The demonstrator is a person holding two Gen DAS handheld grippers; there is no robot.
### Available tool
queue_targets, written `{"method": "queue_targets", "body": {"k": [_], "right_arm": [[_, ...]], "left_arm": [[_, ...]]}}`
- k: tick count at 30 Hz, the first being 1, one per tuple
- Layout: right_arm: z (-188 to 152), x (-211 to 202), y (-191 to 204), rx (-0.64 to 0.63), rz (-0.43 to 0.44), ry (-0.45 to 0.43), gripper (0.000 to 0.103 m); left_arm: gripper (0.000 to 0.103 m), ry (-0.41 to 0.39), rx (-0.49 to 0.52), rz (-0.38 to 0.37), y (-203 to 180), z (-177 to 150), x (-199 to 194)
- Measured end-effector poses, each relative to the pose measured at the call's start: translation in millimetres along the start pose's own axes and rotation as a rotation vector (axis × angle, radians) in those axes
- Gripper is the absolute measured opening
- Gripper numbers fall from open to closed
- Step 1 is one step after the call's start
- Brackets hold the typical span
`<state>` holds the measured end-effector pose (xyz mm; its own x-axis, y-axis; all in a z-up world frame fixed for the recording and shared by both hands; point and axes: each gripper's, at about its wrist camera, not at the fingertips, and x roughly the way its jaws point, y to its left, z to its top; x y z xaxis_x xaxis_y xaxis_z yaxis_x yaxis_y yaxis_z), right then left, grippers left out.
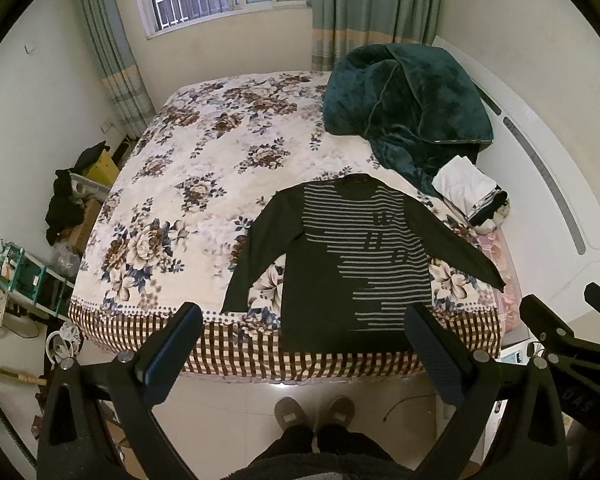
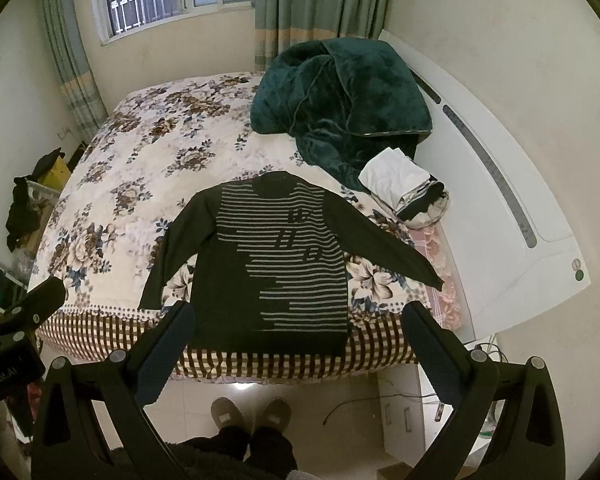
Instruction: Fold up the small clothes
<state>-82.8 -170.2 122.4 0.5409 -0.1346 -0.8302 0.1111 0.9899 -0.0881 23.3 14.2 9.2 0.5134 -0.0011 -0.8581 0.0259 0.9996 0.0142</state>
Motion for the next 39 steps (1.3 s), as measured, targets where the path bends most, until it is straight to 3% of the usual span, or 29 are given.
{"method": "queue_targets", "body": {"k": [5,10,15,20,23,27,30,33,36,39], "right_arm": [[3,23,-3,0.048,-0.024,0.009,0.103],[-1,78,-36,0.204,-0.075,0.007,0.103],[-12,191,-116,0.44,-0.159,0.077,0.103],[-36,344,-228,0.713,-0.198,0.179,0.103],[-52,441,-296,0.887,-0.189,0.219,0.103],[-88,555,-368,1.097,-0.178,0.279,0.102],[-123,633,-420,1.264,-0.156,0.297,0.096],[-155,683,-454,1.41,-0.15,0.303,0.081],[-178,725,-488,1.521,-0.159,0.247,0.063],[-182,748,-506,1.556,-0.186,0.199,0.063]], "left_arm": [[0.103,-0.037,-0.007,0.033,8,12,30],[0.103,-0.05,0.012,0.059,4,34,101],[0.103,0.029,0.02,0.057,-22,60,190],[0.103,0.072,0.069,0.144,-66,78,295],[0.103,0.163,0.076,0.206,-90,84,364],[0.103,0.291,0.042,0.19,-114,86,452],[0.103,0.335,0.054,0.202,-135,82,503],[0.103,0.366,0.064,0.207,-148,78,550],[0.103,0.405,0.078,0.209,-159,75,595],[0.103,0.422,0.081,0.197,-167,72,627]]}}
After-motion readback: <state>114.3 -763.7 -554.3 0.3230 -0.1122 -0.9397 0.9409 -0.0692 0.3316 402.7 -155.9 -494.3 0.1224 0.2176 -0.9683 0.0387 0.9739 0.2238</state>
